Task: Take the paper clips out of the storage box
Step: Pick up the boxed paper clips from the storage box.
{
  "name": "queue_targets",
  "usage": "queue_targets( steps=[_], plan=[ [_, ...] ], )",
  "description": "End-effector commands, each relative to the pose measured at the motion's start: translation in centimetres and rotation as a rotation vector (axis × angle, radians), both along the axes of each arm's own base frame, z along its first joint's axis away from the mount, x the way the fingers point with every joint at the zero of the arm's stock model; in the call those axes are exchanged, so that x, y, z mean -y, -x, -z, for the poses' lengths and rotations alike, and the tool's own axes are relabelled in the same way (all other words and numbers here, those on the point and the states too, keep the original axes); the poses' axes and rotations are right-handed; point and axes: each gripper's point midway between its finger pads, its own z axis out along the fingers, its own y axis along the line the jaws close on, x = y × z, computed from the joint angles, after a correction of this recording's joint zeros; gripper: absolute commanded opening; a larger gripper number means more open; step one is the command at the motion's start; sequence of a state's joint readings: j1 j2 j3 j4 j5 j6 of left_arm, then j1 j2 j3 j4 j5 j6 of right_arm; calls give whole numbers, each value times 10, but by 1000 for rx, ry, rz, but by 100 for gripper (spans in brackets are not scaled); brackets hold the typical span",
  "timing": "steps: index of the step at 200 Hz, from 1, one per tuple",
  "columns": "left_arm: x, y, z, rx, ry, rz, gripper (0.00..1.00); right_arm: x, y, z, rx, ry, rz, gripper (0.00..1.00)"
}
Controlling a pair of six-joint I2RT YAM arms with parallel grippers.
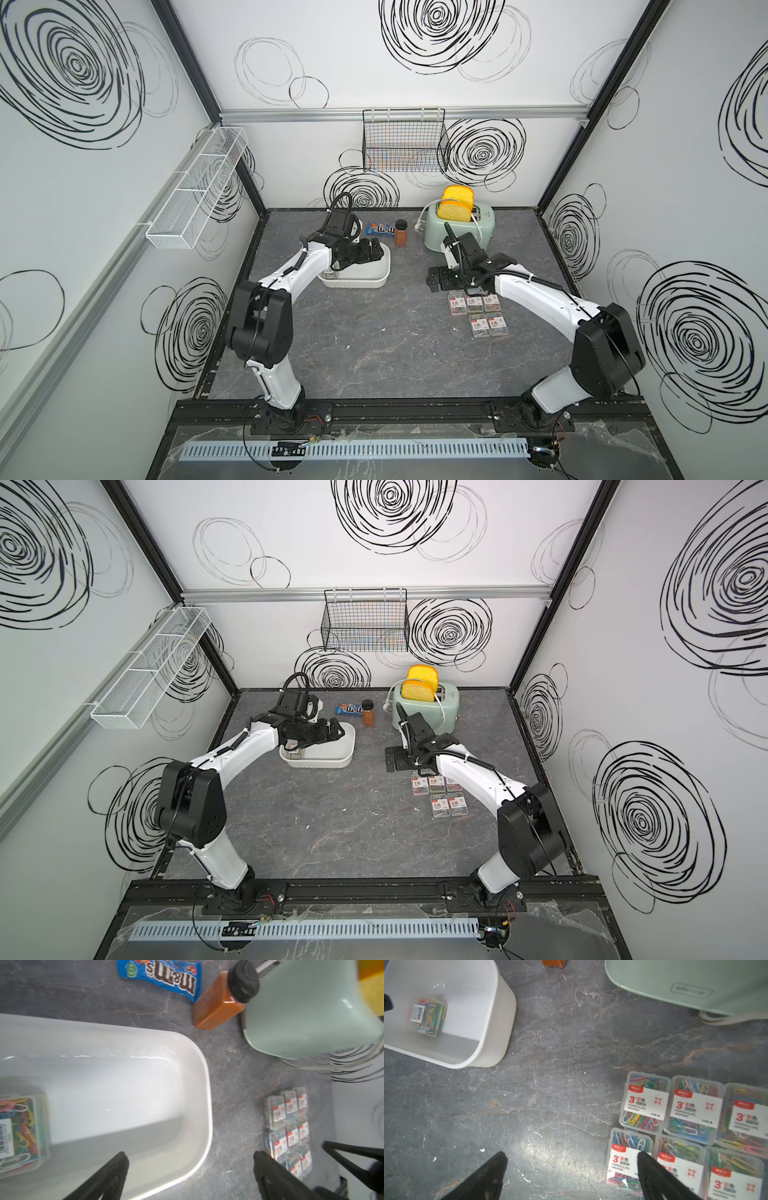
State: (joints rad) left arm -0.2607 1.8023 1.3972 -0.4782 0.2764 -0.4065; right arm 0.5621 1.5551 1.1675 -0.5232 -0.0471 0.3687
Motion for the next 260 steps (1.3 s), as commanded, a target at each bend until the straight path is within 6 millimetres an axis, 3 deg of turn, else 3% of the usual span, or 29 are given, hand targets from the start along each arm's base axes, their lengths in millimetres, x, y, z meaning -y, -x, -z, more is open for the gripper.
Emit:
queue_targets(
  steps=[1,28,105,186,260],
  plan=[
    [-25,-20,1,29,-164,-52,99,-7,-7,-7,8,-13,-48,99],
    [-47,-32,8,19,-288,-120,98,-7,-15,-11,16,-25,-64,99],
    [-77,-20,59,-103,-465,-189,98,7,-33,-10,10,-49,-56,99],
    [-106,-14,85,-139,-574,-288,98,12,-38,-4,-1,-62,-69,99],
    [-122,-7,92,-142,-639,-368,99,19,-35,3,-11,-74,-76,99]
  ],
)
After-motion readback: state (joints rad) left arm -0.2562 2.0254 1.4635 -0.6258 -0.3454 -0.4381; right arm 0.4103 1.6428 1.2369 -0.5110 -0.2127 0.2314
